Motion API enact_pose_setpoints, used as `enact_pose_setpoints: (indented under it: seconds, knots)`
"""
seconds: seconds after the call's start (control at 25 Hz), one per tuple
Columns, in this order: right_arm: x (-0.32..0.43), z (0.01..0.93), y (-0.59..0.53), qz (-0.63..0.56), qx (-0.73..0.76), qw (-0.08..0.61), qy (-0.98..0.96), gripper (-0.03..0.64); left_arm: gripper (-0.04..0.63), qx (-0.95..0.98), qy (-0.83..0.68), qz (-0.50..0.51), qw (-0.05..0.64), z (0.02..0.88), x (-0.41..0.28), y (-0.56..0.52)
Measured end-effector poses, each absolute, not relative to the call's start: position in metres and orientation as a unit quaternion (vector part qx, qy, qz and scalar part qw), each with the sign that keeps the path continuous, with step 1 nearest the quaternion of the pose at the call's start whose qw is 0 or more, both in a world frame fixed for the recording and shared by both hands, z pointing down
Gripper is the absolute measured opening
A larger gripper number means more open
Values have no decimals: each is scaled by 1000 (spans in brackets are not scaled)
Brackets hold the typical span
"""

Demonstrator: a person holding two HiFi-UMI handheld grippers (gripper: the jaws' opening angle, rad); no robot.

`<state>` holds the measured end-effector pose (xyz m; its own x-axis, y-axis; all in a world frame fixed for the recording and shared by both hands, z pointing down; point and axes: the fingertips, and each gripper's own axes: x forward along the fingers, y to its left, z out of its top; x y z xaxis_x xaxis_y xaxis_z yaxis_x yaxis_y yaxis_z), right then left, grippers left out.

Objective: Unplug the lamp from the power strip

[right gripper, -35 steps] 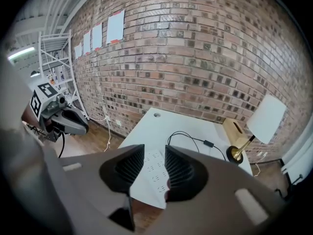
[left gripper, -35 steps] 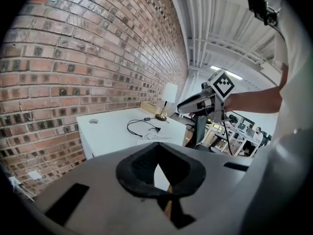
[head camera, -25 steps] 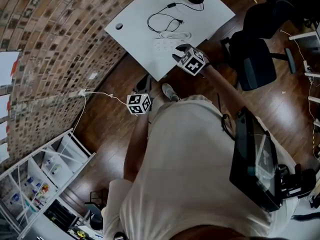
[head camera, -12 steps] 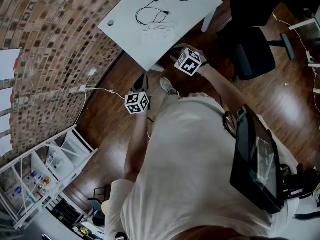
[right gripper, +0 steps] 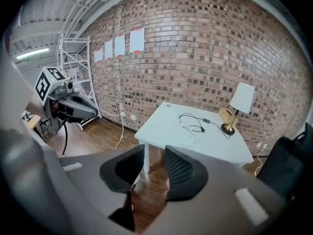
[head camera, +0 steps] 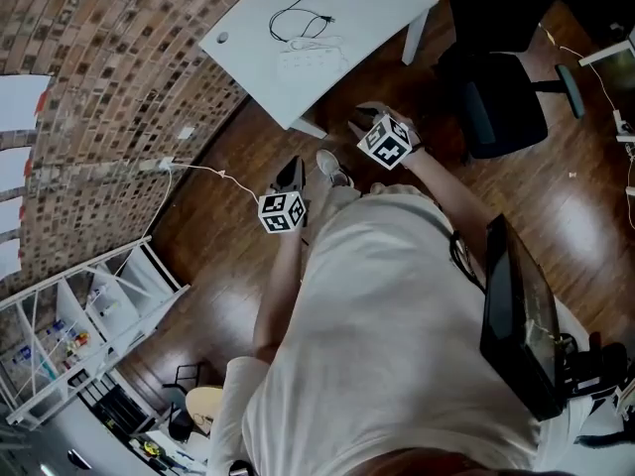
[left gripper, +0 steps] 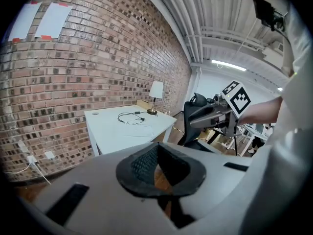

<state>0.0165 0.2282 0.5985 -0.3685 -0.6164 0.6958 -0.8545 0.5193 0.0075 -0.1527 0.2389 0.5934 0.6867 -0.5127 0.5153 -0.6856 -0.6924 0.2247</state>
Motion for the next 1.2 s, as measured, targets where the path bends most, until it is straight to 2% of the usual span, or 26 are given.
enact_pose_setpoints:
  seconds: [0.4,0.76,0.84,1.0,1.2]
  knots:
    - [25,592,261,180,513,234,-806,127,5,874,-377,198,234,593,-175,289]
    - [-4,591,273,201,521,203,-805,110,5,864,-385,205,252,599,-209,301]
    - [-14,591,270,200,524,203,-803,117,5,867,-378,203,252,600,-215,298]
    - [-39,603,264,219,517,227,-795,189,5,874,-364,202,251,597,-239,290]
    - [-74,613,241,249,521,249,-778,201,5,880,-363,180,248,578,-288,255]
